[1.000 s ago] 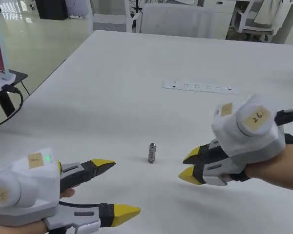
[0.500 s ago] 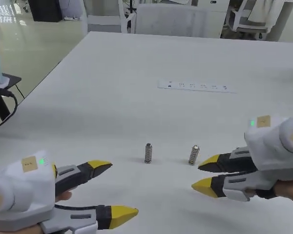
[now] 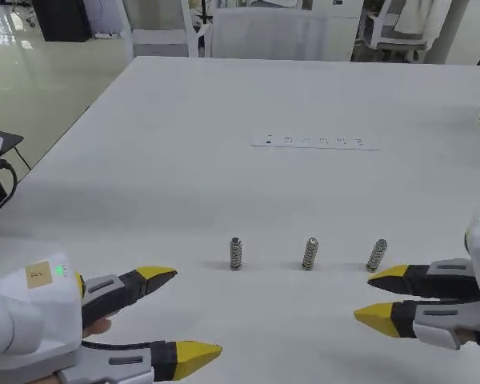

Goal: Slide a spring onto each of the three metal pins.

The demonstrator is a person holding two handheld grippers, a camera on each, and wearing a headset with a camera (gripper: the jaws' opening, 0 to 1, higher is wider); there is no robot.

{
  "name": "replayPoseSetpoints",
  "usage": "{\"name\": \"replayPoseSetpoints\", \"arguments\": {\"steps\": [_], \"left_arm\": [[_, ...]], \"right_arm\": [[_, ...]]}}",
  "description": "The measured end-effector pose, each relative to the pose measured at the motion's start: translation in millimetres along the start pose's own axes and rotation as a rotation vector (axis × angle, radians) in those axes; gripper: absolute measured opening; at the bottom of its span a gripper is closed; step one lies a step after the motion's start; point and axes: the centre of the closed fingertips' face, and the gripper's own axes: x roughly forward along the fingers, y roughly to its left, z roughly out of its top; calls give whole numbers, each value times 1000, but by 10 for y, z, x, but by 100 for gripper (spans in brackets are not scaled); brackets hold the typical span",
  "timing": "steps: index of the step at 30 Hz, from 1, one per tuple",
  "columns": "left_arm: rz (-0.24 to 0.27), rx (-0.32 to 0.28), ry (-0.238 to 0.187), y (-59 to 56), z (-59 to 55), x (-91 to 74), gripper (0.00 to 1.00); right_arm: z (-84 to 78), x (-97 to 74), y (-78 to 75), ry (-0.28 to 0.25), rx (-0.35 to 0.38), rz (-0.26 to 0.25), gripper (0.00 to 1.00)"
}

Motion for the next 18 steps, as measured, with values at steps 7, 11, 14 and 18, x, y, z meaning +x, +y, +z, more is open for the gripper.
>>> {"name": "replayPoseSetpoints", "arguments": {"steps": [7,11,14,18], "left_arm": [[-1,1,5,-16,9,6,66],[5,1,6,-4,19,-2,67],[10,1,7,6,25,-3,67],[17,-5,8,20,19,6,68]], "right_arm": [[-79,-208,-178,-35,42,-56,34],[-133,-274,-238,-52,58,-74,37],[-178,-307,-270,-54,53,-88,40],[-218,-346,-315,-62,35,-101,45]]}}
